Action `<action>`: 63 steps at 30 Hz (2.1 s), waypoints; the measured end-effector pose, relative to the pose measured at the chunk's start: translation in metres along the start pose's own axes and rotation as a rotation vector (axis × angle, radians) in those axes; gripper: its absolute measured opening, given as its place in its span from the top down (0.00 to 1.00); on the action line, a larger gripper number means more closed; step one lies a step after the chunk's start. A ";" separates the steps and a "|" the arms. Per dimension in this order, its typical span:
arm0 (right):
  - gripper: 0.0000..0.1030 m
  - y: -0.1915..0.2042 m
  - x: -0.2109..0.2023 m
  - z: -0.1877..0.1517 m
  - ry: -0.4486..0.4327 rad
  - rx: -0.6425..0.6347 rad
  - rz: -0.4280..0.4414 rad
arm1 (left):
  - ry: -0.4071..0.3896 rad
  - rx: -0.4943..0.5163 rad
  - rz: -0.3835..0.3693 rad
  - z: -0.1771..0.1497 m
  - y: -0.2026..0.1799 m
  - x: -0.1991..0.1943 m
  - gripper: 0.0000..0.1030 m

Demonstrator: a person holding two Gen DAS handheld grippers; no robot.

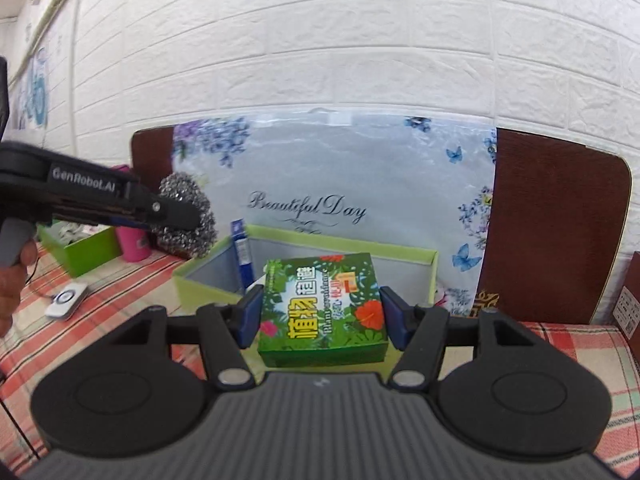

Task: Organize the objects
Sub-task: 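Lower the scrubber and green box into the lime-green box and release, then reach the right gripper to the pink cuff of the white glove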

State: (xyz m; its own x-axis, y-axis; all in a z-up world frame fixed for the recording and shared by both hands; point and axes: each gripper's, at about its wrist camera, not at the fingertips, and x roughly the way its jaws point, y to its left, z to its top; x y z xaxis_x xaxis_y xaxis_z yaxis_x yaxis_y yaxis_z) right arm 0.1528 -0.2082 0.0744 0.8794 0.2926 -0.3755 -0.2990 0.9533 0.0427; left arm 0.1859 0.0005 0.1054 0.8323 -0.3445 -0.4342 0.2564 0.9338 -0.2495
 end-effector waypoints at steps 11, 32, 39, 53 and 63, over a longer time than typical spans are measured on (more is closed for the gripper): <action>0.42 -0.002 0.099 0.004 0.023 -0.049 -0.019 | 0.088 0.030 0.054 0.019 0.015 0.082 0.63; 0.00 -0.015 0.054 -0.016 0.007 0.007 -0.082 | 0.055 -0.056 0.073 0.002 0.012 0.036 0.23; 0.00 -0.005 -0.006 -0.023 -0.017 0.036 -0.059 | 0.039 0.000 0.109 -0.018 -0.014 -0.018 0.19; 0.00 0.008 -0.087 -0.071 0.040 0.082 -0.041 | 0.156 -0.060 0.166 -0.094 -0.024 -0.063 0.18; 0.00 0.010 -0.097 -0.095 0.081 0.107 -0.032 | 0.208 -0.082 0.208 -0.117 -0.014 -0.069 0.18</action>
State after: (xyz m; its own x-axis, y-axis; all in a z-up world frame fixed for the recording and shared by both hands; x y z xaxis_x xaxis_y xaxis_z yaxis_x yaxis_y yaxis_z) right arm 0.0289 -0.2342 0.0235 0.8535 0.2594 -0.4520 -0.2265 0.9658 0.1265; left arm 0.0670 0.0004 0.0373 0.7420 -0.1670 -0.6493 0.0434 0.9784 -0.2020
